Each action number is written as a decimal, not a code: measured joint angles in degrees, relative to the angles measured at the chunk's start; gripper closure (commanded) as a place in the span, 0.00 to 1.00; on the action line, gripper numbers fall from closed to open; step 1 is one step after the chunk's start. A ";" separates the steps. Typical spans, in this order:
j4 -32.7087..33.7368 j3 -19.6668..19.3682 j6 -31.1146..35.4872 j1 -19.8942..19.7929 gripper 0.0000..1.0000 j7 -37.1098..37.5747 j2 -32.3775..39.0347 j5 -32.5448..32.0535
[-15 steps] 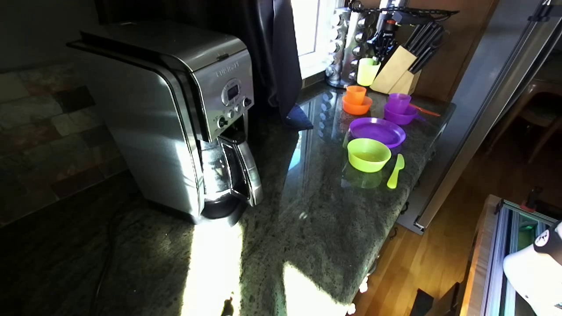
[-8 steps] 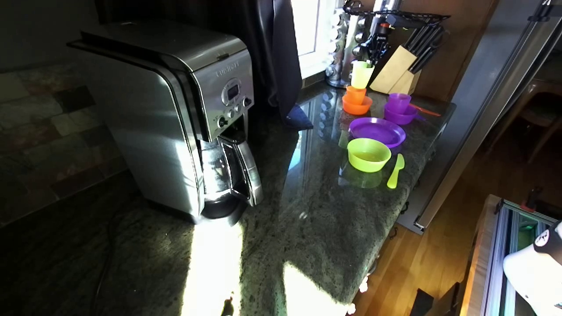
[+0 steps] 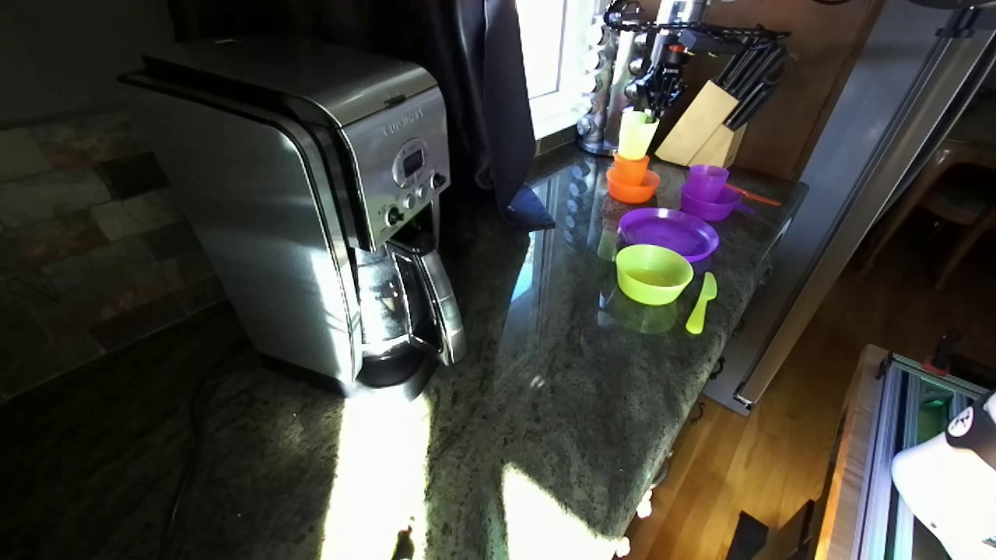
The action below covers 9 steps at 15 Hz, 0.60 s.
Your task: Stack the green and the orange cups into the purple cup and stack the bowls on top of each other
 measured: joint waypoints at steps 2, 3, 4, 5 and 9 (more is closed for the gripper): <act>0.25 0.07 -0.92 -0.02 0.92 0.00 0.39 0.00; 0.49 0.09 -1.38 -0.02 0.70 0.00 0.61 0.00; 0.78 0.10 -1.73 -0.02 0.67 0.00 0.87 0.00; 0.93 0.11 -1.77 -0.01 0.66 0.00 1.11 0.00; 1.02 0.11 -1.77 0.00 0.38 0.00 1.82 0.00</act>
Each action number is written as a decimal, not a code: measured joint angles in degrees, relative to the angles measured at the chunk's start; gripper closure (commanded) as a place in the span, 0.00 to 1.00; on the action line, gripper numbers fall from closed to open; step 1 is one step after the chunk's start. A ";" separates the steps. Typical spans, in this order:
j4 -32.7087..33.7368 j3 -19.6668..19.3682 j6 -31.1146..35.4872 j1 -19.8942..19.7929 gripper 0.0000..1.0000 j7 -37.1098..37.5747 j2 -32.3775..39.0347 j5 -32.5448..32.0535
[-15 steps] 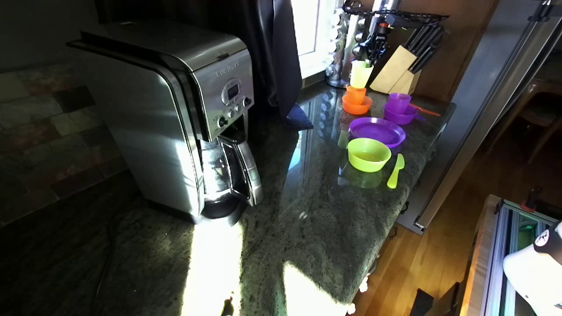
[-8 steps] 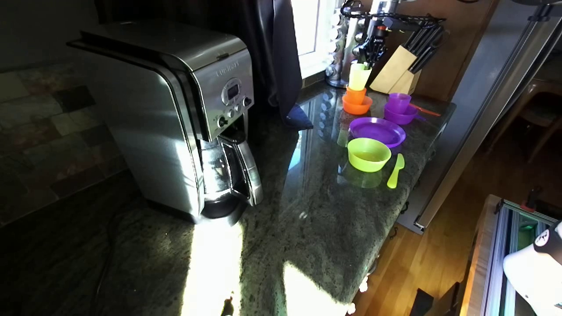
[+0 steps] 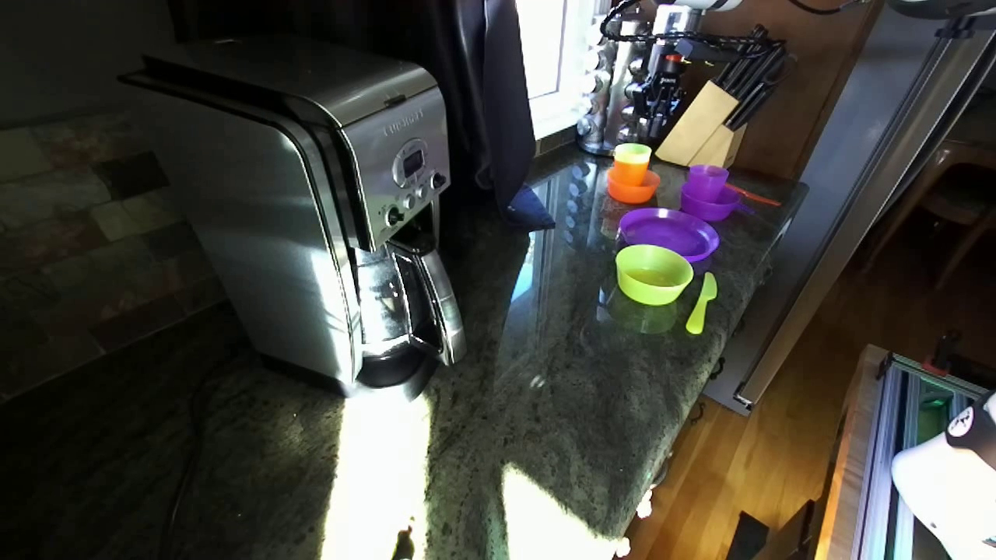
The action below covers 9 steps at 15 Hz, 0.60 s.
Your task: Stack the green and the orange cups into the purple cup and stack the bowls on top of each other
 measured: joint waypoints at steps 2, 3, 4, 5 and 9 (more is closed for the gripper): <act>0.01 0.00 0.00 0.00 0.23 0.00 0.31 0.00; 0.01 0.00 0.00 0.00 0.14 0.00 0.48 0.00; 0.01 0.00 0.00 0.00 0.07 0.00 0.68 0.00; 0.01 -0.02 0.00 0.00 0.01 0.00 0.89 0.00; -0.20 -0.03 0.06 0.00 0.00 0.05 1.75 -0.01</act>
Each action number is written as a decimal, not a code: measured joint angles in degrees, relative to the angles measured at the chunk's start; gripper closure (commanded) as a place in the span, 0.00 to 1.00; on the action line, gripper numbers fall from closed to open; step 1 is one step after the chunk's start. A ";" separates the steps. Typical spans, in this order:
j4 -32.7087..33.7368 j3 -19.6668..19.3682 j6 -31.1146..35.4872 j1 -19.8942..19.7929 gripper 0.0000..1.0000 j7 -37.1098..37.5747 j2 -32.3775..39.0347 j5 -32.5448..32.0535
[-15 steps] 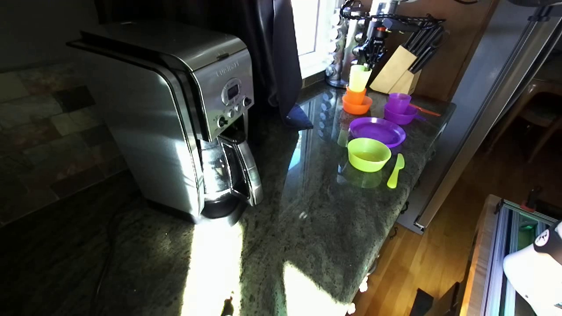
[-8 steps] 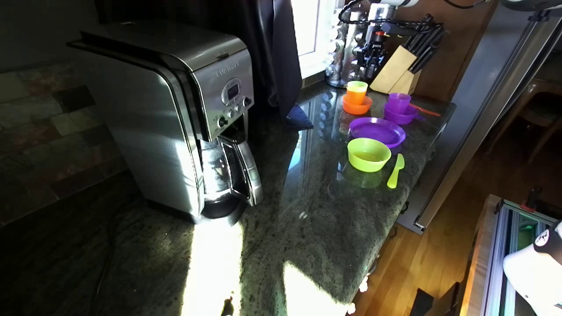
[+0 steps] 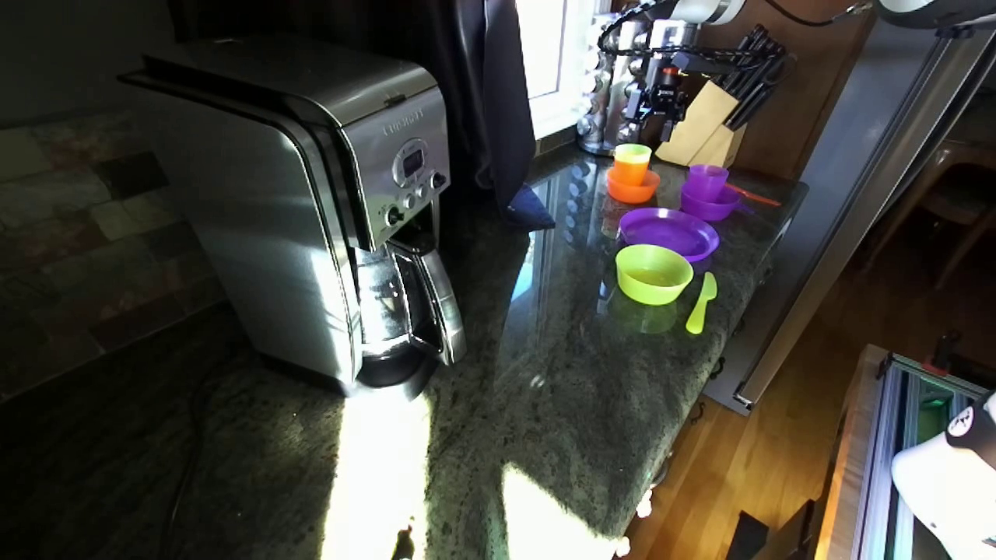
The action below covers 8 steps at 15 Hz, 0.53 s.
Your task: Stack the green and the orange cups into the purple cup and stack the bowls on top of each other
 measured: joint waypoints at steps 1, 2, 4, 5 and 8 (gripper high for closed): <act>-0.09 0.00 0.04 0.00 0.00 0.03 0.20 0.00; -0.24 0.00 0.16 0.00 0.05 0.05 0.37 0.00; -0.80 0.00 0.69 0.00 0.29 0.14 0.53 0.00; -1.20 -0.01 1.14 0.00 0.36 0.19 0.53 0.00; -2.15 -0.01 2.39 -0.02 0.62 0.57 0.55 0.01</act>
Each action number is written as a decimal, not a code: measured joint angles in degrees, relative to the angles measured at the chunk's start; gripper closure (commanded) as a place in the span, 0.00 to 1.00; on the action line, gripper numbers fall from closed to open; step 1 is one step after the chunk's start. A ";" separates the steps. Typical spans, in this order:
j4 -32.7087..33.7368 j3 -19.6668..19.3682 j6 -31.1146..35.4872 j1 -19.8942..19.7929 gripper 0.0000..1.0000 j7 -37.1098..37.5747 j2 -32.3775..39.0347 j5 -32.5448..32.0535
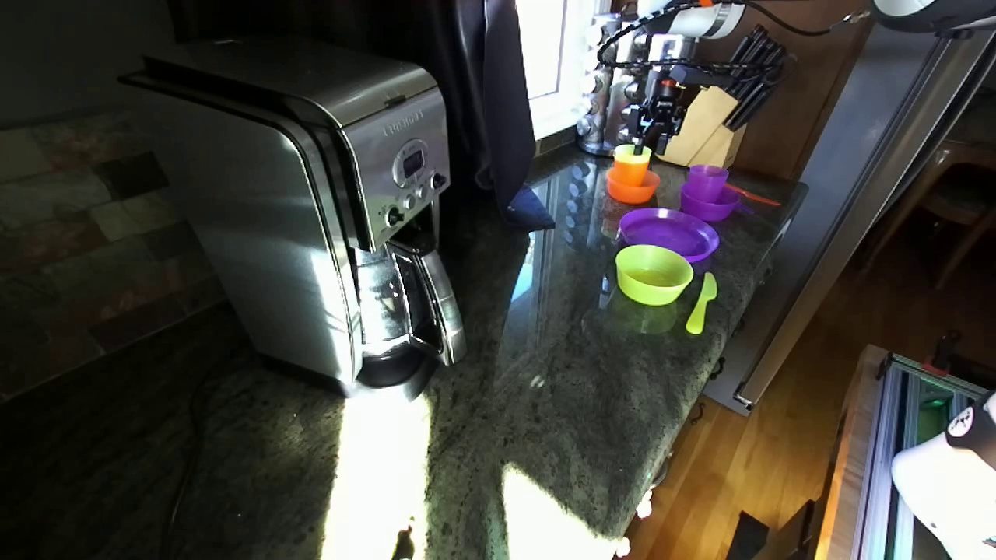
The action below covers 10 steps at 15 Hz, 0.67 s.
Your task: Stack the green and the orange cups into the purple cup and stack the bowls on top of each other
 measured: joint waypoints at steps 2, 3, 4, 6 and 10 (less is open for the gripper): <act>-0.70 0.00 1.03 0.01 0.75 0.19 0.00 0.08; -1.00 0.02 1.30 0.02 0.84 0.33 0.02 0.14; -1.21 0.03 1.43 0.03 0.91 0.53 0.02 0.20; -1.47 0.05 1.44 0.06 1.00 1.02 0.02 0.55; -1.97 0.09 1.45 0.06 0.98 1.63 -0.26 2.08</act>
